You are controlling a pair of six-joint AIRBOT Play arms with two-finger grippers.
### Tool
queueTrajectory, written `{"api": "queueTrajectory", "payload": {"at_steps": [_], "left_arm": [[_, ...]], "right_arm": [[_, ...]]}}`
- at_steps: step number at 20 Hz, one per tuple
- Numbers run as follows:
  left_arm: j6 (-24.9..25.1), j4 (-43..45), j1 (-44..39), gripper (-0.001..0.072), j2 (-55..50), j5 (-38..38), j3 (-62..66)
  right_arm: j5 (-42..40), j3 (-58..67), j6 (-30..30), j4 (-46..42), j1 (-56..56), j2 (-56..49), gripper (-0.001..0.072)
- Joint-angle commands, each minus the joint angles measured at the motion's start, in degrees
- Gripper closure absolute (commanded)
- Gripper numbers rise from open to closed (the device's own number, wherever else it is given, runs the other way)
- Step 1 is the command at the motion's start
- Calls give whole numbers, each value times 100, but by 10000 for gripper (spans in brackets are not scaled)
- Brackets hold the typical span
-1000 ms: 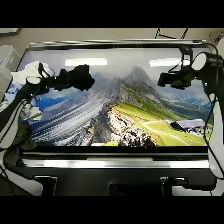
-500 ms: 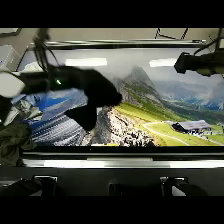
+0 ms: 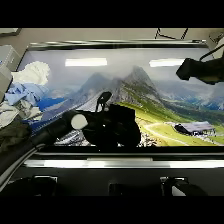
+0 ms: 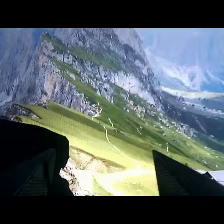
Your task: Fold the clothes and pants, and hang the long-sleeved shirts on hangers.
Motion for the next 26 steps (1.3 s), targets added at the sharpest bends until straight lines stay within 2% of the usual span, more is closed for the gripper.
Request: {"api": "queueTrajectory", "payload": {"at_steps": [1,4,6,8,11,13,16,18,19,20,21,23,25,26], "left_arm": [[579,837,1373,-6,44,-1912,468],[577,715,3244,-5,90,-2511,114],[662,315,4098,-5,90,-2505,-621],[1130,-538,4566,-4,90,-2288,-1493],[1725,-1727,4559,-4,63,-1475,-2492],[1985,-2337,4328,-3,-48,-973,-2806],[2315,-3001,3930,14,-313,-621,-2844],[2328,-3289,3663,204,-398,-254,-2844],[2326,-3353,3560,346,-400,-74,-2841],[2334,-3440,3491,585,-393,28,-2841],[2417,-3480,3480,686,-393,11,-2815],[2568,-3486,3473,687,-317,-46,-2758],[2594,-3482,3488,687,-146,-44,-2761],[2638,-3482,3491,687,-66,-44,-2761]], "right_arm": [[680,-138,-44,828,9,-492,21],[785,-1139,-446,2162,9,-791,12],[463,-2100,-638,2232,9,-791,11],[-90,-2973,-658,2133,9,-791,10],[-946,-3884,-745,2485,9,-863,10],[-1091,-4199,-896,2656,9,-1027,8],[-1097,-4395,-1043,2815,9,-1296,2],[-1021,-4439,-1180,2986,9,-1434,2],[-975,-4441,-1266,3047,9,-1502,1],[-981,-4459,-1320,3126,9,-1565,2],[-990,-4481,-1379,3235,9,-1655,2],[-981,-4546,-1458,3602,11,-1878,8],[-977,-4719,-1674,4214,11,-2079,52],[-973,-4819,-1805,4518,11,-2146,148]]}}
